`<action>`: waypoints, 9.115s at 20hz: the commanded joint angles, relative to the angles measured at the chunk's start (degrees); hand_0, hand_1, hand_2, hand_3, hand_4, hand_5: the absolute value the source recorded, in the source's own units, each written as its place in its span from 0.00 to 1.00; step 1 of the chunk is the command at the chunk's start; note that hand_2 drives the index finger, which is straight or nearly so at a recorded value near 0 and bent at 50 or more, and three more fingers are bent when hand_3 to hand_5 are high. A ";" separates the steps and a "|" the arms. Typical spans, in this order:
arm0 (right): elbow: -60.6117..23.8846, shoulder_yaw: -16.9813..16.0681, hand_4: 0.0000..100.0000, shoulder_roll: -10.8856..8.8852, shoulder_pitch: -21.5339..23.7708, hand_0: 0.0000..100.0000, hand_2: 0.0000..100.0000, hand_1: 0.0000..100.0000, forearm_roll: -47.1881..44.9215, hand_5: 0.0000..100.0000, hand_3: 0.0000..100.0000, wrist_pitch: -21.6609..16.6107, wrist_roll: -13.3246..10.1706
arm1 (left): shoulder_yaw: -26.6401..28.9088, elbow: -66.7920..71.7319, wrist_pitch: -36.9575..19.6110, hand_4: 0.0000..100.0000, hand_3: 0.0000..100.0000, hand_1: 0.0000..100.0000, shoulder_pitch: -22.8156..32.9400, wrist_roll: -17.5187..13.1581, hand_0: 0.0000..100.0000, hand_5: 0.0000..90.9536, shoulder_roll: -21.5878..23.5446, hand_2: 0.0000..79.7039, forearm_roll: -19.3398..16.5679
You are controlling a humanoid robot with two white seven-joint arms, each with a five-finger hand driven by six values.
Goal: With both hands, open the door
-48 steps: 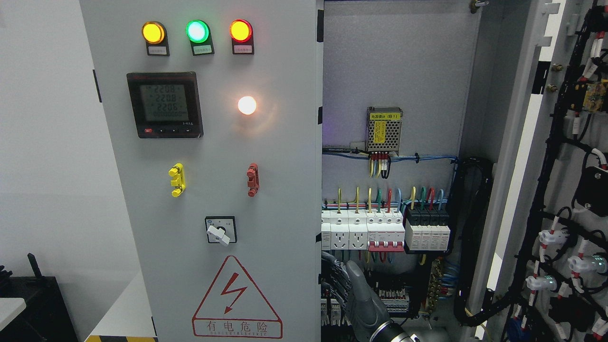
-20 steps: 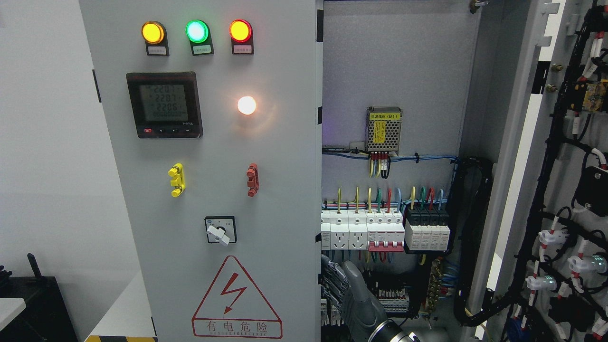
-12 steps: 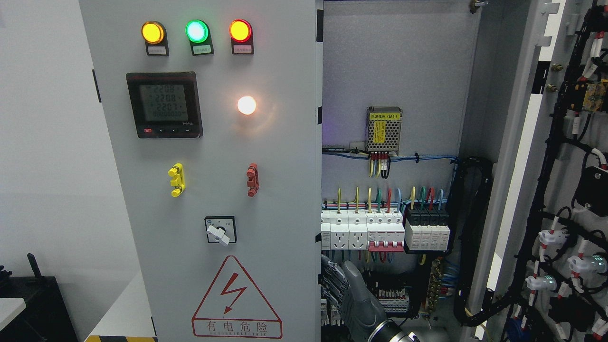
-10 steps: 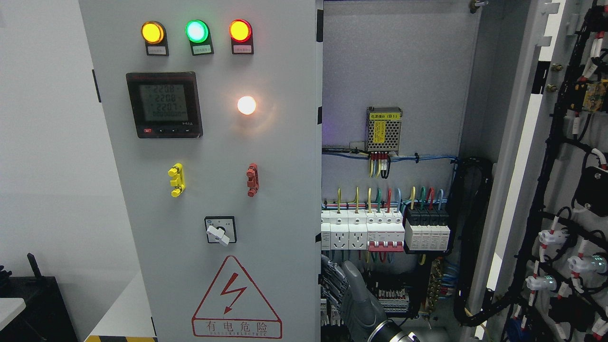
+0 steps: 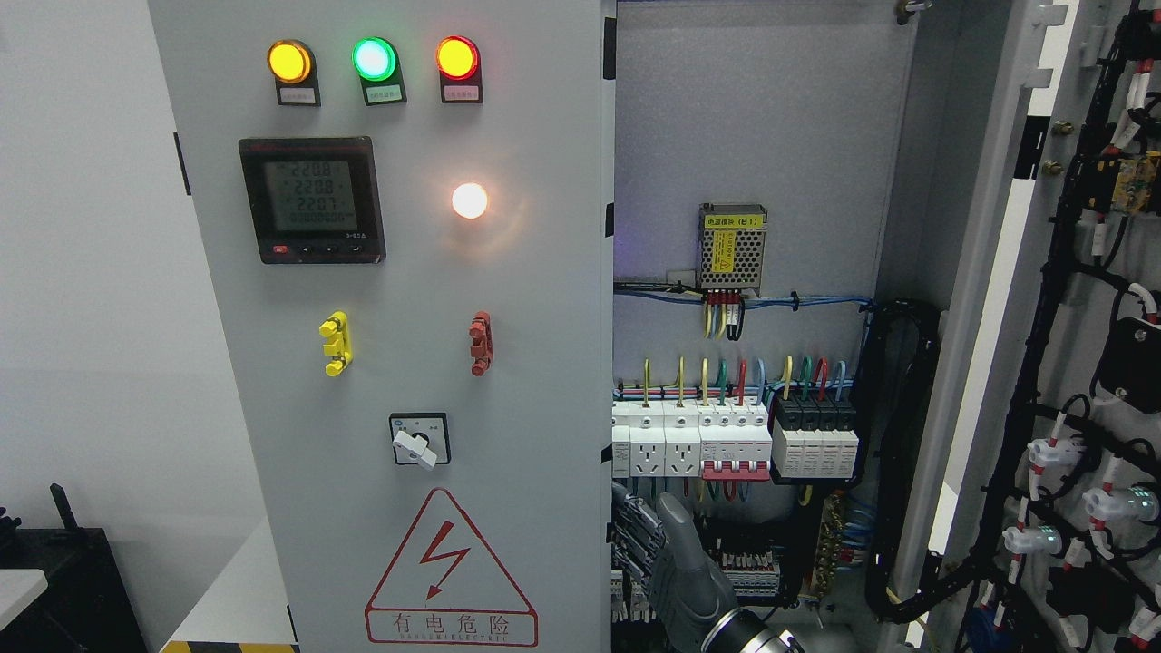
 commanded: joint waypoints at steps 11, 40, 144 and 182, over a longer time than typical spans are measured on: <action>0.50 0.09 0.00 -0.95 -0.11 0.00 0.00 0.00 -0.28 0.00 0.00 -0.02 2.36 | 0.00 0.00 -0.15 0.04 0.00 0.00 0.00 -0.22 0.00 0.00 -0.19 0.00 -0.53; -1.08 1.76 0.00 -1.74 -0.03 0.00 0.00 0.00 -2.74 0.00 0.00 1.21 3.33 | 0.00 0.00 -0.15 0.04 0.00 0.00 0.00 -0.22 0.00 0.00 -0.28 0.00 -0.53; -9.78 7.30 0.00 -2.18 3.58 0.00 0.00 0.00 -3.09 0.00 0.00 3.41 10.18 | 0.00 0.00 -0.15 0.04 0.00 0.00 0.00 -0.22 0.00 0.00 -0.28 0.00 -0.53; -10.66 7.74 0.00 -2.00 2.00 0.00 0.00 0.00 -6.43 0.00 0.00 4.55 13.34 | -2.28 0.18 0.29 0.04 0.00 0.00 0.00 0.66 0.00 0.00 -0.37 0.00 -3.08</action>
